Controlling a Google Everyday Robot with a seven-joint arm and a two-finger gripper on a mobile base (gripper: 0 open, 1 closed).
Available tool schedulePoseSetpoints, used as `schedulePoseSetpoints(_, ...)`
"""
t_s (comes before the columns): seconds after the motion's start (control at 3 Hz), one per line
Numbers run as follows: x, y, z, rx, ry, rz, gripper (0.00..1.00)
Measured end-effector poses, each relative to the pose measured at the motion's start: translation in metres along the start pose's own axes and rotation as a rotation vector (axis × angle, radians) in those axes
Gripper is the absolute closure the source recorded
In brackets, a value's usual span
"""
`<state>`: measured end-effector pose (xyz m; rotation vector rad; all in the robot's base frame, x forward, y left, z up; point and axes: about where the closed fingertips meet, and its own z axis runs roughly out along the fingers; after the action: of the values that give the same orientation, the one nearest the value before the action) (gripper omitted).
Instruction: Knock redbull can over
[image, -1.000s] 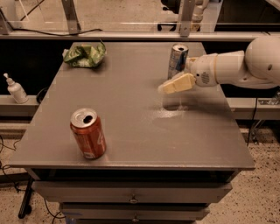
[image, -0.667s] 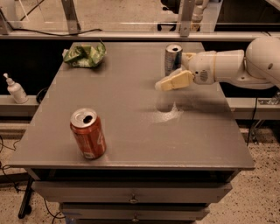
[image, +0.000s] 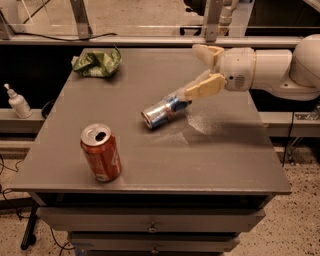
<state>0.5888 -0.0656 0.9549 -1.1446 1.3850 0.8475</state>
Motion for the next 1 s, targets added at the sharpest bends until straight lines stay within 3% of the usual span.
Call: schedulePoseSetpoints(1.0,0.003,0.001,-0.025,0.024,0.027,-0.015,0.00)
